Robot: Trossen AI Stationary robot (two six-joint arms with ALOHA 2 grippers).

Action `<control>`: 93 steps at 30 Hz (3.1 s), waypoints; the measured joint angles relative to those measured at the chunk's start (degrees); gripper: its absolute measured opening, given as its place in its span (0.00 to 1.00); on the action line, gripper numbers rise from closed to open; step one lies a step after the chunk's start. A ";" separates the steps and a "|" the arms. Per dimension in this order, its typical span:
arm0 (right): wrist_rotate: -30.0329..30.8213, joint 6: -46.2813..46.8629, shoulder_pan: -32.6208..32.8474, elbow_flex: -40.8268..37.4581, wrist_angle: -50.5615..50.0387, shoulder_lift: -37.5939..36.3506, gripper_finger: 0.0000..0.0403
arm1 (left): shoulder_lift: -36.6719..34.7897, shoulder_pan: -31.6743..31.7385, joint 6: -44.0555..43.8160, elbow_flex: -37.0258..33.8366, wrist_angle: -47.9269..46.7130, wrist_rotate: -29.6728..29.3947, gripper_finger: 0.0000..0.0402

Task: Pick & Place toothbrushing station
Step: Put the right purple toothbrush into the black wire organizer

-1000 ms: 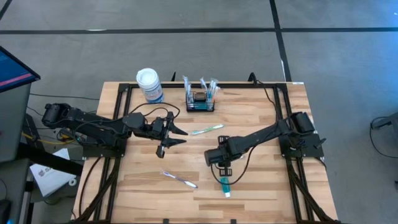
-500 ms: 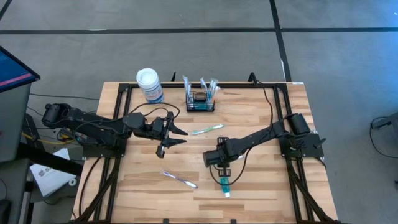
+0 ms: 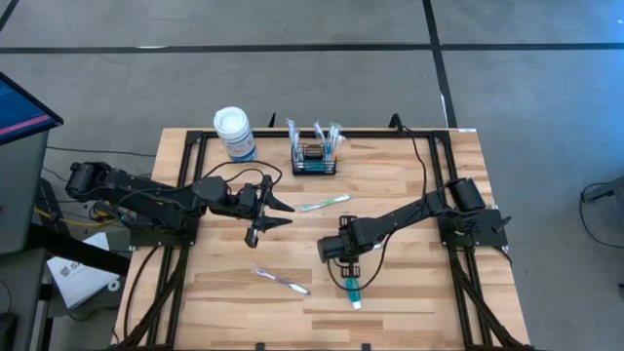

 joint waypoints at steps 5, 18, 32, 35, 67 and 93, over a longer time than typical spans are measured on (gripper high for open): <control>-0.02 0.00 0.00 0.00 0.72 0.00 0.22 | 0.00 0.00 0.00 0.00 0.04 0.00 0.32; -0.20 0.00 0.00 0.00 1.93 0.00 0.05 | 0.00 0.00 -0.02 0.00 0.04 0.00 0.32; -0.32 -1.83 -0.82 0.28 -1.19 -0.84 0.00 | 0.00 0.01 0.00 0.00 0.04 0.00 0.32; 0.04 -1.96 -1.41 1.94 -4.42 -1.78 0.00 | 0.00 0.00 0.00 0.00 0.04 0.00 0.32; 4.55 -10.58 -3.01 10.69 1.47 -24.63 0.00 | -0.02 0.02 1.49 -0.02 0.02 0.00 0.32; 4.33 -12.20 -4.96 10.67 10.82 -24.63 0.00 | 0.47 0.00 4.70 -0.02 1.91 -6.13 0.34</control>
